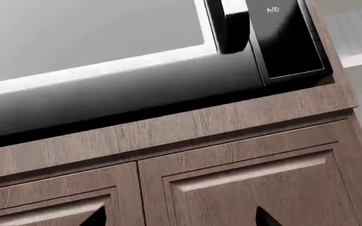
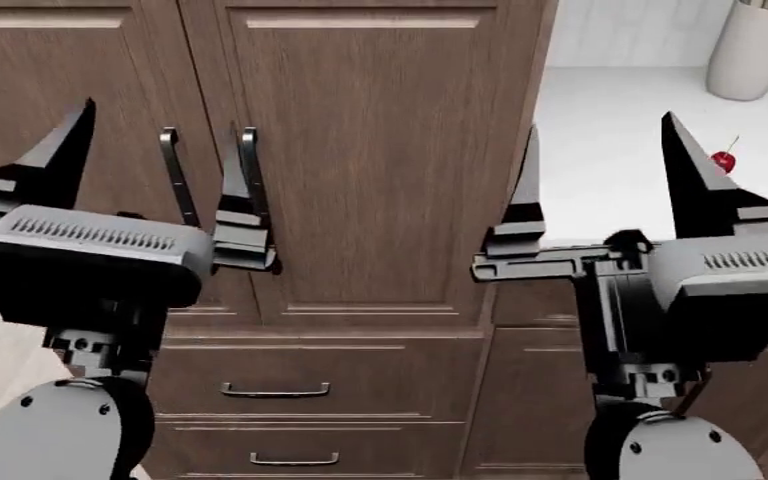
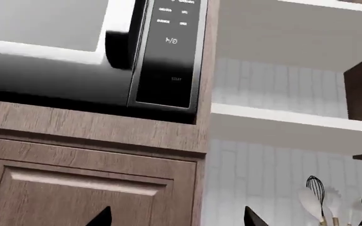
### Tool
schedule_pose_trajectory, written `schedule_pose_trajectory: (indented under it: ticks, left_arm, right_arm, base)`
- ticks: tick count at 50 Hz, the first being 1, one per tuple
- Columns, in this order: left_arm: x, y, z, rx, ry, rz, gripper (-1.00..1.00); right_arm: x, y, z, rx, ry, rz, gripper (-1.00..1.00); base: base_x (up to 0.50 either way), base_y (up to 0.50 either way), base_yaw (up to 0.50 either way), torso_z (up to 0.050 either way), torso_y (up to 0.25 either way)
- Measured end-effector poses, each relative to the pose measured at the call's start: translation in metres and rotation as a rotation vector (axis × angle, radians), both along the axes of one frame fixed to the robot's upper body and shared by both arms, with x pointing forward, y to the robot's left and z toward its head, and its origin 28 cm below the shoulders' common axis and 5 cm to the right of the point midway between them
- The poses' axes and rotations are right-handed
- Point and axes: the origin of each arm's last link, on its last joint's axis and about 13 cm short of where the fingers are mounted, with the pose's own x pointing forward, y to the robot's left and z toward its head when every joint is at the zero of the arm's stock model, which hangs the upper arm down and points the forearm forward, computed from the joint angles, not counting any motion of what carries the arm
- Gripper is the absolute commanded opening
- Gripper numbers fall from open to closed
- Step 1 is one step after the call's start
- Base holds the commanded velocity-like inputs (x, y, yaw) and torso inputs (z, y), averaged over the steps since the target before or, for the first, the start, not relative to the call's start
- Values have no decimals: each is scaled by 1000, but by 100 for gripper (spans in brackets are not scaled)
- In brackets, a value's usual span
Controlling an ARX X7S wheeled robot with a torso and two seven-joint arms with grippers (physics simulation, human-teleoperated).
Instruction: Open the microwave door
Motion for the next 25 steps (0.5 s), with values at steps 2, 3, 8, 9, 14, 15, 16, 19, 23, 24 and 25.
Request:
schedule_pose_trajectory:
  ticks: [2, 3, 8, 9, 14, 15, 16, 19, 23, 24, 25]
  left_arm:
    - [-3, 1, 12, 7, -34, 0, 100]
    - [-5, 1, 18, 10, -50, 0, 100]
    - [-13, 2, 42, 21, -124, -1, 100]
    - [-14, 2, 46, 23, -136, -1, 100]
    - [-21, 2, 60, 30, -182, -1, 100]
    - [-22, 2, 61, 31, -189, -1, 100]
    - [-23, 3, 63, 32, -196, 3, 100]
    - [-26, 3, 67, 34, -213, 5, 100]
    - [-28, 3, 71, 35, -227, 4, 100]
    - [-28, 3, 72, 36, -230, 3, 100]
    - [-29, 3, 72, 36, -232, 3, 100]
  right_arm:
    - [-4, 1, 11, -11, -41, -2, 100]
    - [-5, 1, 16, -17, -61, -2, 100]
    - [-12, 2, 37, -40, -144, -5, 100]
    - [-14, 2, 40, -43, -157, -6, 100]
    - [-18, 3, 51, -54, -206, -10, 100]
    - [-19, 3, 53, -55, -213, -10, 100]
    - [-20, 3, 55, -56, -218, -6, 100]
    - [-21, 4, 58, -58, -232, -3, 100]
    - [-23, 3, 61, -59, -243, -3, 100]
    - [-23, 3, 61, -59, -245, -3, 100]
    - [-24, 3, 62, -59, -247, -3, 100]
  base:
    - [0, 0, 0, 50, 8]
    - [0, 0, 0, 50, 8]
    - [0, 0, 0, 47, 2]
    - [0, 0, 0, 0, 0]
    - [0, 0, 0, 0, 0]
    - [0, -270, 0, 0, 0]
    - [0, -500, 0, 0, 0]
    - [0, -500, 0, 0, 0]
    - [0, -500, 0, 0, 0]
    - [0, -500, 0, 0, 0]
    - [0, -500, 0, 0, 0]
